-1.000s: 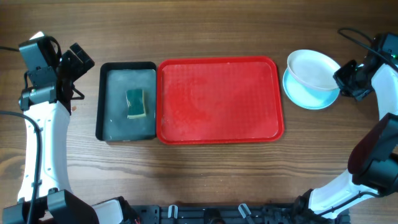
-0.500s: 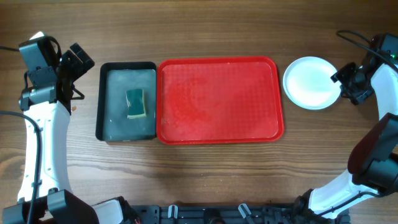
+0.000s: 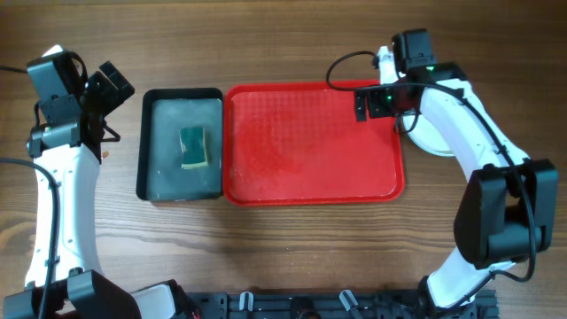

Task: Clean dirty plates on tray and stack at the side
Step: 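Release the white plate and lift the right gripper away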

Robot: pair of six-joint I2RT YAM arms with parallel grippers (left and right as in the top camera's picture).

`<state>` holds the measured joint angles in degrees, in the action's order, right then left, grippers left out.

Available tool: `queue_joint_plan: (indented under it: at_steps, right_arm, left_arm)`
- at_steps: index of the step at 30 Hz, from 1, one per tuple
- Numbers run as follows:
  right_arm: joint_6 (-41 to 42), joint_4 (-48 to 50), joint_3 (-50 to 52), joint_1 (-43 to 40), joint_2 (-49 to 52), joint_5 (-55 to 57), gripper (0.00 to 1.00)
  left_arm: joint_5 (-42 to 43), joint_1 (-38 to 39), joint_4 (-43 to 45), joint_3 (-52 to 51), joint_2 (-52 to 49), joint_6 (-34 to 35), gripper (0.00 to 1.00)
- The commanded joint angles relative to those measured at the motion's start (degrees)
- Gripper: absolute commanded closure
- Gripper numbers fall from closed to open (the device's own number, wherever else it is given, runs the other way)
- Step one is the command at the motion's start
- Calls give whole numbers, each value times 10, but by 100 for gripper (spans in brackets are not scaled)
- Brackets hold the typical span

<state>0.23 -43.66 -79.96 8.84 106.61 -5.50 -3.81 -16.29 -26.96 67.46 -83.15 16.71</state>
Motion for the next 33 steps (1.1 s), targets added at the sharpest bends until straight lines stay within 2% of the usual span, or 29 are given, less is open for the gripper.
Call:
queue_joint_plan:
  at_steps: [1,25,29,33]
  right_arm:
    - [-16,2,5,2,3,12,0]
    - [-16,16,5,2,0,12,0]
    - [-16,16,5,2,-53,12,0]
    - [-16,16,5,2,-166,12,0]
  left_arm:
    - [-6,-4,1,3,9,5,0]
    - [-6,-4,1,3,9,5,0]
    - [-6,-4,1,3,9,5,0]
    - [-6,-4,1,3,9,5,0]
